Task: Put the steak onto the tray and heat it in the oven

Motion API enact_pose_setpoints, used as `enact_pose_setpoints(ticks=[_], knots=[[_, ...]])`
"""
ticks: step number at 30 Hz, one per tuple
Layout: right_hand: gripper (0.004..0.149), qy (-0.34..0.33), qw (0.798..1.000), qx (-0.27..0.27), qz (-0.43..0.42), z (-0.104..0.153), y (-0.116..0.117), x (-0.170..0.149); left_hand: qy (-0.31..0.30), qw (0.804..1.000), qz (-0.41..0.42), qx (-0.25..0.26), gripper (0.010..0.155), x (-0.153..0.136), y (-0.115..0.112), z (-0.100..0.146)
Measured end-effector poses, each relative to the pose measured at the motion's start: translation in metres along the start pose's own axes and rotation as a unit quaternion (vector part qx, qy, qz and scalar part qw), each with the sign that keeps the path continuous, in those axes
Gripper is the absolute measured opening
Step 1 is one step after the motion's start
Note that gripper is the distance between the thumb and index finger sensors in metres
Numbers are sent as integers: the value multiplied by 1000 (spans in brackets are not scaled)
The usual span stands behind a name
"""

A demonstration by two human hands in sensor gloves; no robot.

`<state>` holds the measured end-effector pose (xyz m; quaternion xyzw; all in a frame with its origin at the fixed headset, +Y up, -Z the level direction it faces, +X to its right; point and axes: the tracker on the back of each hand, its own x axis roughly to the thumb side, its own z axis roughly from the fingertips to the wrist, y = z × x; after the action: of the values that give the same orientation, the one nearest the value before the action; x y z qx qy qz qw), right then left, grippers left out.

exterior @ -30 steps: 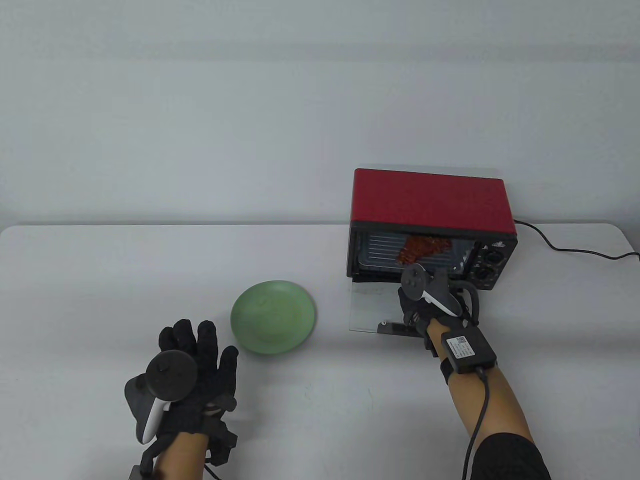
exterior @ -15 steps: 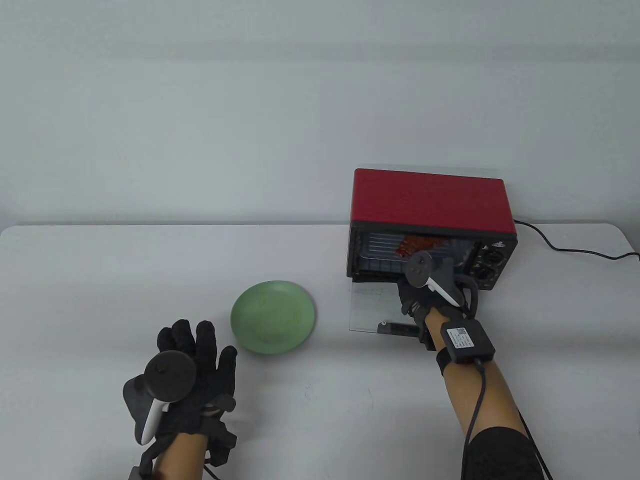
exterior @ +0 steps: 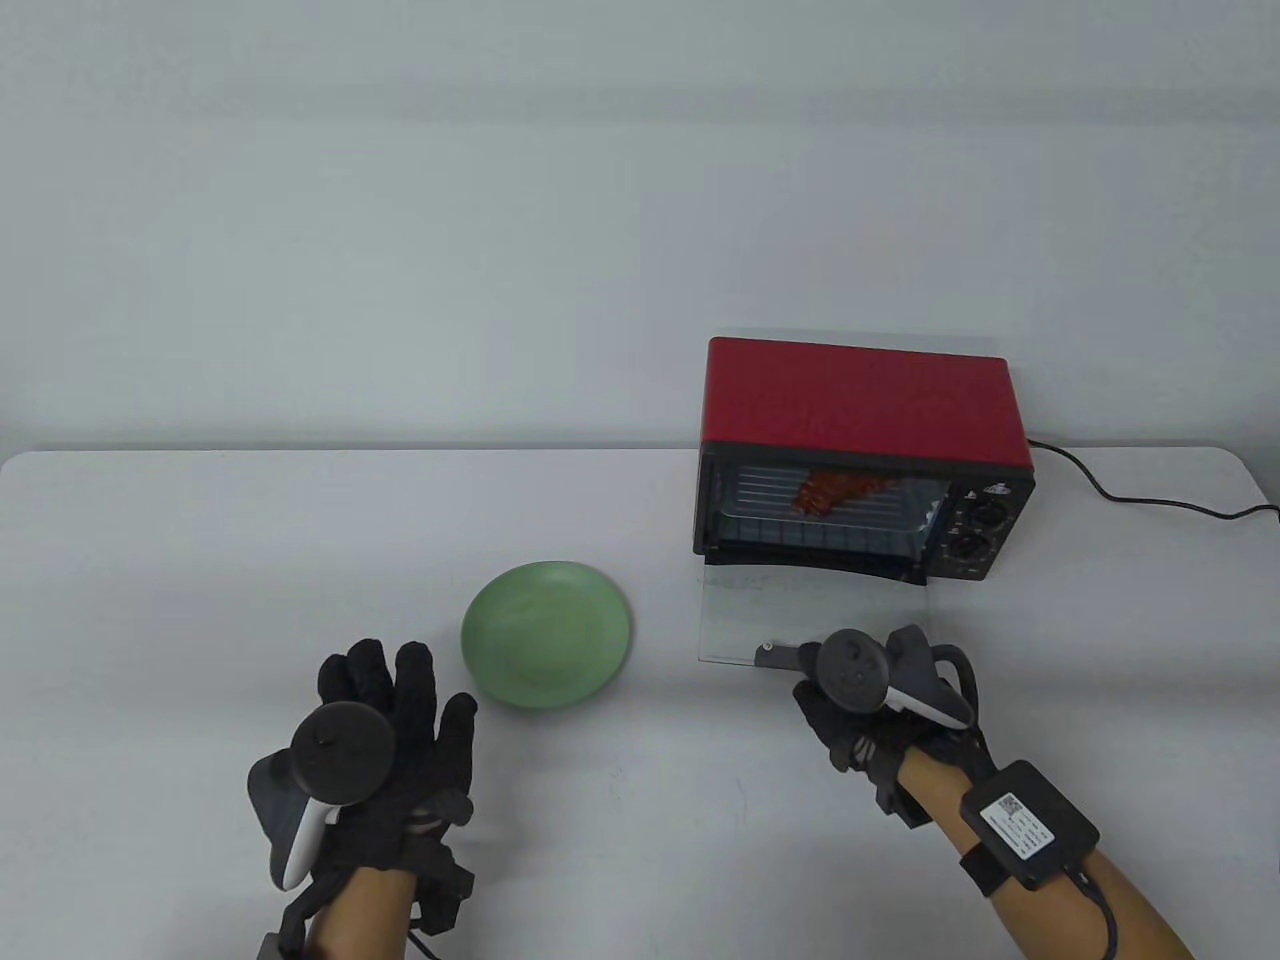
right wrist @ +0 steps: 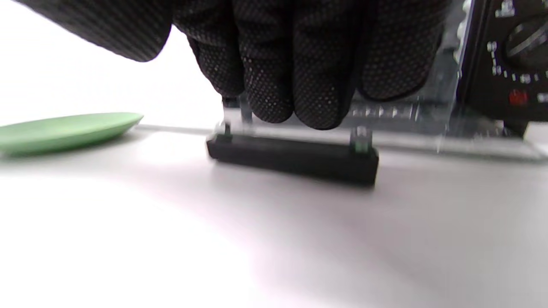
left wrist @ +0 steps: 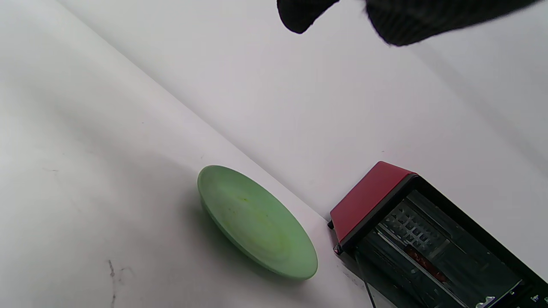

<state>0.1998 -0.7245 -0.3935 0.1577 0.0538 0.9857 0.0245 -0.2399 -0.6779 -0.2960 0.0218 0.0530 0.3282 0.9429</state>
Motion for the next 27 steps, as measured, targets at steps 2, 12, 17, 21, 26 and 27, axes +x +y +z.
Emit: enact_pose_setpoints(ticks=[2,12,17,21,26,27], knots=[[60,5,1000,18,15,9,12,-2,0,1000,-2,-2,76,0,-2,0],[59,63,996,13,64,4,36,-24,2,1000,0,-6,76,0,-3,0],[60,52,995,11,86,7,32,-20,6,1000,8,-5,76,-2,-1,0],[61,42,992,-29,116,14,13,-14,9,1000,8,-7,76,-3,-1,-1],[63,75,985,-82,131,15,-26,-13,7,1000,3,-8,76,-1,-2,0],[63,81,984,-88,134,13,-31,-13,7,1000,2,-7,76,-2,-3,0]])
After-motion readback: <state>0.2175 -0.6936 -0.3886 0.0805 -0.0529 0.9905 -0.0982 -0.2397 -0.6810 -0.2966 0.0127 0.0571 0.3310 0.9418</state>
